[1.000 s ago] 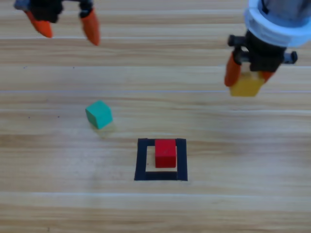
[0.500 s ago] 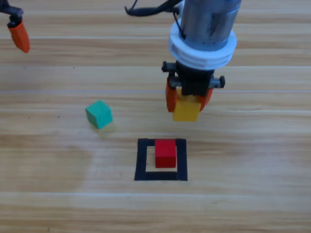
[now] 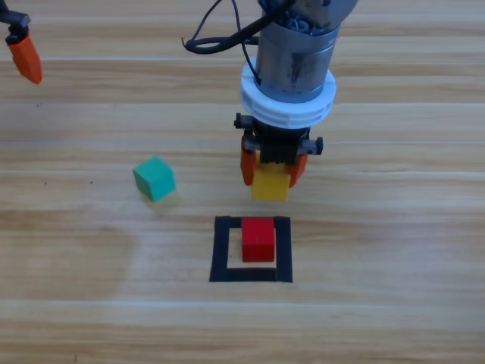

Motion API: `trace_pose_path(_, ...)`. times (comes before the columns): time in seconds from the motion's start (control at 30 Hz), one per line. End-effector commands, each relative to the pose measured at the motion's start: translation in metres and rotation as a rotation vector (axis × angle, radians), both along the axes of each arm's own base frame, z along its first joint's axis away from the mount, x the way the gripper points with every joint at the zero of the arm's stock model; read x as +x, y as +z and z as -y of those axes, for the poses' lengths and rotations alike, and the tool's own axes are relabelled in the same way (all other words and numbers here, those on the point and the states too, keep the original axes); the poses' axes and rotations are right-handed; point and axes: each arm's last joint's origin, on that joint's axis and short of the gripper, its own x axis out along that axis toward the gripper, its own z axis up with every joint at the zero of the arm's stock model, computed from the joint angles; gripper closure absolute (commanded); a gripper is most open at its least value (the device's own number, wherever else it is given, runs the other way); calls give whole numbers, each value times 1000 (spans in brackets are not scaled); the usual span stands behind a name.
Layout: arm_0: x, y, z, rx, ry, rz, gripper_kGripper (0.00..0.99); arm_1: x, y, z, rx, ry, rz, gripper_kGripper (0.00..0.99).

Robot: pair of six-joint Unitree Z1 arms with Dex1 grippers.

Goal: Stack the blocks in the rectangular block: red at the bottom, yellow in the middle, green on top

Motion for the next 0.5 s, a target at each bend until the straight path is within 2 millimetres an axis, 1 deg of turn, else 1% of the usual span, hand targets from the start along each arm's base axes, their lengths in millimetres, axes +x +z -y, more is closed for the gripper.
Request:
trace_pose_path(0.03, 2, -12, -7, -6, 11, -47, 0, -4, -50, -20, -76, 17, -63, 893)
trace_pose_path(0.3, 1, -14, -5, -14, 19, -54, 0, -9, -65, -29, -97, 21, -68, 893)
trace_pose_path(0.5, 0, -18, -4, -27, 25, -70, 0, -15, -66, -34, -104, 35, -55, 893)
